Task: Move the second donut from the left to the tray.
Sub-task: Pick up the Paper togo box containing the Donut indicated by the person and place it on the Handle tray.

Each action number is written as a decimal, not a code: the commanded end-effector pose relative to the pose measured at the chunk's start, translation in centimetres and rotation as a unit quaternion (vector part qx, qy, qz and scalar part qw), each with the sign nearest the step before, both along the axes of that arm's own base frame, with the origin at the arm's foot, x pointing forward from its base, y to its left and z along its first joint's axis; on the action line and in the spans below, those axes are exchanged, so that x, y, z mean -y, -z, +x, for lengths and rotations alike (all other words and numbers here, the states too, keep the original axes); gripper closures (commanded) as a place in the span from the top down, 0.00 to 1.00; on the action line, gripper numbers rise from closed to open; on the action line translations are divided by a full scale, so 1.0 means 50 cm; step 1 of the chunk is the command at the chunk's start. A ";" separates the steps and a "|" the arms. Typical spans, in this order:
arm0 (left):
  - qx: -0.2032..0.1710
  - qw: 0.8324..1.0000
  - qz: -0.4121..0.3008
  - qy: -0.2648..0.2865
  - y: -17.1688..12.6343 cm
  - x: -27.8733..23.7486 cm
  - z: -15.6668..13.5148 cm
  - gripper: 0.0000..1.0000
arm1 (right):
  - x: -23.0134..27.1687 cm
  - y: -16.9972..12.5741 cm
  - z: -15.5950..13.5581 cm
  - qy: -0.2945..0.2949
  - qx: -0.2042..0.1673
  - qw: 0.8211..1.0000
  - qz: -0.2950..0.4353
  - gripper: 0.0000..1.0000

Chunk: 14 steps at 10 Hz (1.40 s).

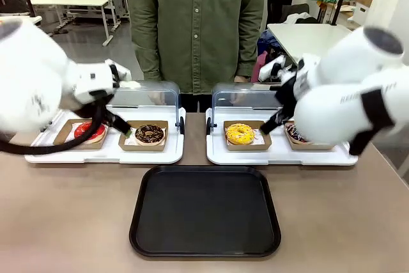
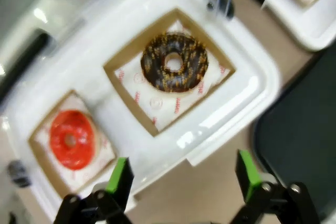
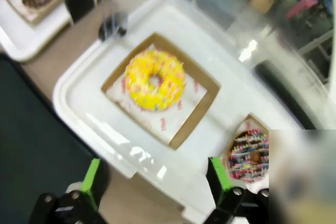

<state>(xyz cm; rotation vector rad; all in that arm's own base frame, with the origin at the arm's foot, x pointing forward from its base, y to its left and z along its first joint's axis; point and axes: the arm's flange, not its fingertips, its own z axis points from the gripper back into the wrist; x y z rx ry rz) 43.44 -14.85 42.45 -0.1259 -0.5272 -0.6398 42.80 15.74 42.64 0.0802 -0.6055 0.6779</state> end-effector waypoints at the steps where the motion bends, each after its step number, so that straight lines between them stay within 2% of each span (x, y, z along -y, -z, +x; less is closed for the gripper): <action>1: -0.031 0.999 -0.028 0.016 -0.107 -0.096 0.048 1.00 | 0.118 -0.112 0.046 -0.032 -0.014 0.998 0.048 1.00; 2: -0.052 0.995 -0.059 0.053 -0.154 -0.146 0.051 1.00 | 0.203 -0.155 0.060 -0.038 -0.016 0.996 0.074 1.00; 3: -0.064 0.990 -0.085 0.088 -0.182 -0.206 0.055 1.00 | 0.287 -0.174 0.074 -0.051 -0.021 0.993 0.100 1.00; 4: -0.066 0.983 -0.112 0.132 -0.201 -0.276 0.055 1.00 | 0.374 -0.178 0.091 -0.065 -0.008 0.989 0.133 1.00; 5: -0.050 0.972 -0.145 0.176 -0.215 -0.351 0.058 1.00 | 0.477 -0.174 0.102 -0.106 0.015 0.979 0.172 1.00; 7: -0.003 0.955 -0.177 0.237 -0.215 -0.467 0.023 1.00 | 0.615 -0.138 0.082 -0.124 0.051 0.968 0.212 1.00; 9: 0.051 0.934 -0.224 0.273 -0.196 -0.566 -0.011 1.00 | 0.704 -0.106 0.056 -0.146 0.099 0.950 0.257 1.00; 10: 0.073 0.928 -0.237 0.277 -0.194 -0.582 -0.023 1.00 | 0.723 -0.090 0.053 -0.151 0.117 0.944 0.268 1.00; 12: 0.086 0.921 -0.263 0.276 -0.187 -0.581 -0.040 1.00 | 0.749 -0.074 0.041 -0.165 0.142 0.932 0.289 1.00; 13: 0.089 0.919 -0.268 0.276 -0.185 -0.571 -0.048 1.00 | 0.748 -0.088 0.006 -0.166 0.148 0.930 0.293 1.00; 14: 0.091 0.918 -0.267 0.278 -0.184 -0.570 -0.050 1.00 | 0.751 -0.084 -0.003 -0.166 0.151 0.927 0.301 1.00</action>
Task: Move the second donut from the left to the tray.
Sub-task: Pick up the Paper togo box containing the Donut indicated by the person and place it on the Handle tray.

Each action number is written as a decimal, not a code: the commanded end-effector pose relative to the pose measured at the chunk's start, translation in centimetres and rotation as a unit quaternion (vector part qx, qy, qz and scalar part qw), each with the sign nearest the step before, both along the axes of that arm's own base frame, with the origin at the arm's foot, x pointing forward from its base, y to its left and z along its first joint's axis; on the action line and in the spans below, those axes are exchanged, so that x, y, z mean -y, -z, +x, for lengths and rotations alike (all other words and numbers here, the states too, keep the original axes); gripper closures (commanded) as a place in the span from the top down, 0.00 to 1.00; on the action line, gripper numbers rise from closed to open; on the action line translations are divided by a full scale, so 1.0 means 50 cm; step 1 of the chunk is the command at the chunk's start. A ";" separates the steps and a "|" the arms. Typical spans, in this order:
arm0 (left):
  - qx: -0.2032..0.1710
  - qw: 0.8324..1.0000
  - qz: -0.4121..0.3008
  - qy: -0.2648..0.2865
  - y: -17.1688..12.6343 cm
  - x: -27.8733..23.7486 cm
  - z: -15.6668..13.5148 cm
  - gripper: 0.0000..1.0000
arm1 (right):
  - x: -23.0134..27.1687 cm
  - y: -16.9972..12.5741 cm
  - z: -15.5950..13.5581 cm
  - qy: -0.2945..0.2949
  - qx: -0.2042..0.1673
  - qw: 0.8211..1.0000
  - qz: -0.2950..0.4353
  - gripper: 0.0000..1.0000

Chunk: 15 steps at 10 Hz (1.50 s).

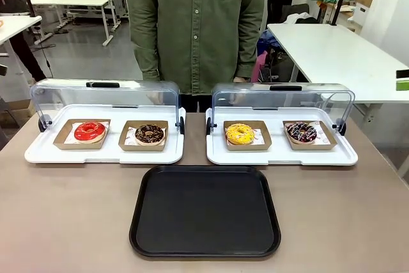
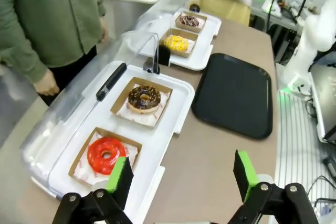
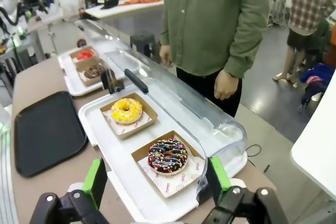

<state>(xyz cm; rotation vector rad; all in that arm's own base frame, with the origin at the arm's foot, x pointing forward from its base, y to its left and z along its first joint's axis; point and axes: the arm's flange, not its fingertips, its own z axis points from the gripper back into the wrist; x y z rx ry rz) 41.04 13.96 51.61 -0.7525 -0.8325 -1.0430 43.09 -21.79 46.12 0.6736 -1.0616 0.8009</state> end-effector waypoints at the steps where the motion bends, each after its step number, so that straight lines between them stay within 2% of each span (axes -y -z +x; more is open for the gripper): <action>1: 0.011 1.000 0.002 0.004 -0.006 0.017 -0.008 1.00 | 0.000 -0.010 -0.015 -0.005 0.022 1.000 0.010 1.00; 3: 0.000 1.000 0.000 0.000 0.000 0.000 0.000 1.00 | 0.005 -0.006 -0.009 -0.003 0.001 1.000 0.004 1.00; 15: 0.000 1.000 0.000 0.000 0.000 0.000 0.000 1.00 | 0.005 -0.006 -0.009 -0.003 0.001 1.000 0.004 1.00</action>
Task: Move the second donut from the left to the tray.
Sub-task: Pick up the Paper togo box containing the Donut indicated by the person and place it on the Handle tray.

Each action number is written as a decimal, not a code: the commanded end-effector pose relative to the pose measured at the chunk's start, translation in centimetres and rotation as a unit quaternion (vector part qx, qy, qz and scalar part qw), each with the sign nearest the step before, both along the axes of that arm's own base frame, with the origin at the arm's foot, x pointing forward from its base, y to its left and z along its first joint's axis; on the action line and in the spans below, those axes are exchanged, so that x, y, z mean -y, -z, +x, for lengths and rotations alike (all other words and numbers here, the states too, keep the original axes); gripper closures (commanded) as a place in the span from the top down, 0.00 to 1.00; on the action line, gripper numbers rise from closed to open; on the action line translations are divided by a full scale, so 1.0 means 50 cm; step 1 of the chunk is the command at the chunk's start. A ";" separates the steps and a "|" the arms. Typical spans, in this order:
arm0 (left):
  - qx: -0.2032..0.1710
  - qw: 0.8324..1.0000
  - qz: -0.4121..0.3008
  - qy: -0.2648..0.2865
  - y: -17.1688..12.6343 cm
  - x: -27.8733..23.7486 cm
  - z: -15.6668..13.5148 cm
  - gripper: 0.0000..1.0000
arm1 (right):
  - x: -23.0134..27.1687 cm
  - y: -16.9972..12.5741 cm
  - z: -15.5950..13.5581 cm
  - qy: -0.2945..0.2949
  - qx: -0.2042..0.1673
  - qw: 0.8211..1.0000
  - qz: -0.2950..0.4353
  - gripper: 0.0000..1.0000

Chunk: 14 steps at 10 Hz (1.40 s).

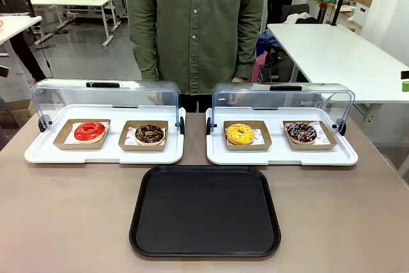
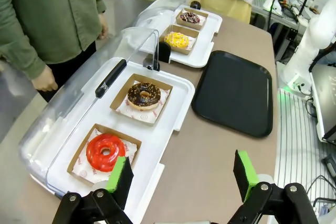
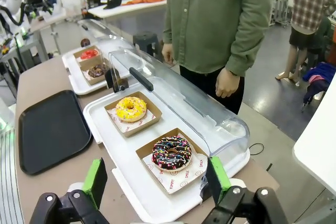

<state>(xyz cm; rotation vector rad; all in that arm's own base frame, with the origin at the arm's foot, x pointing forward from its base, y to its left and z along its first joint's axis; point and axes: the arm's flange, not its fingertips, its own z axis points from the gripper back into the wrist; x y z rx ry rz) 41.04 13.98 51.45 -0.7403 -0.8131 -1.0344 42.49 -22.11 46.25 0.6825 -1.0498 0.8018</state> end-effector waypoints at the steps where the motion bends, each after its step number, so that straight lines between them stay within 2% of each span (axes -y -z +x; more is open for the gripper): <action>1: 0.007 1.000 -0.009 0.005 -0.003 0.000 0.000 1.00 | -0.001 -0.004 0.003 0.001 0.007 1.000 0.003 1.00; 14: 0.007 1.000 -0.009 0.005 -0.003 0.000 0.000 1.00 | -0.001 -0.004 0.003 0.001 0.007 1.000 0.003 1.00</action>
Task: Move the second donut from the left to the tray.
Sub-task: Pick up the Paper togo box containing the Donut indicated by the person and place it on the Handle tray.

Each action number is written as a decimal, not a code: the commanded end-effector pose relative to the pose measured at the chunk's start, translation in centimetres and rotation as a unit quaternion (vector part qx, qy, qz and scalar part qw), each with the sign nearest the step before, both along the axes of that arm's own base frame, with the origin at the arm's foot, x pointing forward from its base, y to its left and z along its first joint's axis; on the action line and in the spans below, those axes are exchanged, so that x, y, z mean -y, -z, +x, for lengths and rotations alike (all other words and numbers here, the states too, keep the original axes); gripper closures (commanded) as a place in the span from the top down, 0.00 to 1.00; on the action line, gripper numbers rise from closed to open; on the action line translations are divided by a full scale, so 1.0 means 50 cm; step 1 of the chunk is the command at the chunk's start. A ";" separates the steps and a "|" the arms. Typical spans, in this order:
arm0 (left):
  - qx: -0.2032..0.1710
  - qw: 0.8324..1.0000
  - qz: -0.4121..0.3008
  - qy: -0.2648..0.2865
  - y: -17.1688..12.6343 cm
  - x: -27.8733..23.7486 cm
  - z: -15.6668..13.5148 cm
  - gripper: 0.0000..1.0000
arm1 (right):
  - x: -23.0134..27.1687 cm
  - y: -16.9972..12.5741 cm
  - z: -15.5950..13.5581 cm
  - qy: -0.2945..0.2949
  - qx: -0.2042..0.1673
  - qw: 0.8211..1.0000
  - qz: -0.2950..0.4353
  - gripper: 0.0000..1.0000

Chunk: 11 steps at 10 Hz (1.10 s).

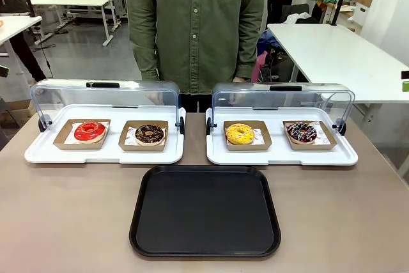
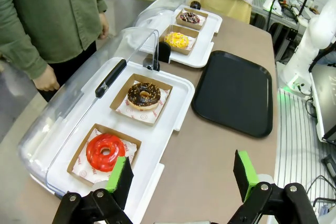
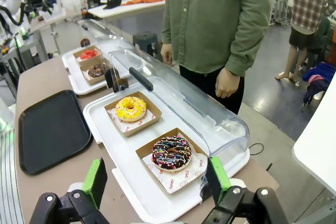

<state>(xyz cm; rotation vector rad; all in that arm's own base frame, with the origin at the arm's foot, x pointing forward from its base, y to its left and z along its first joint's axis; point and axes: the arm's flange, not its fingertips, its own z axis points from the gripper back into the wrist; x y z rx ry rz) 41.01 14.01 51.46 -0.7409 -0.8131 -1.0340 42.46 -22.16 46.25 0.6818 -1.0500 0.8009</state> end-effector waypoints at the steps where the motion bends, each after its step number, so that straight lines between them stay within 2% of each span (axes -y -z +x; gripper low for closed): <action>1: 0.007 1.000 -0.008 0.005 -0.003 0.001 0.001 1.00 | -0.002 -0.003 0.003 0.001 0.007 1.000 0.003 1.00; 11: 0.007 1.000 -0.008 0.005 -0.003 0.001 0.001 1.00 | -0.002 -0.003 0.003 0.001 0.007 1.000 0.003 1.00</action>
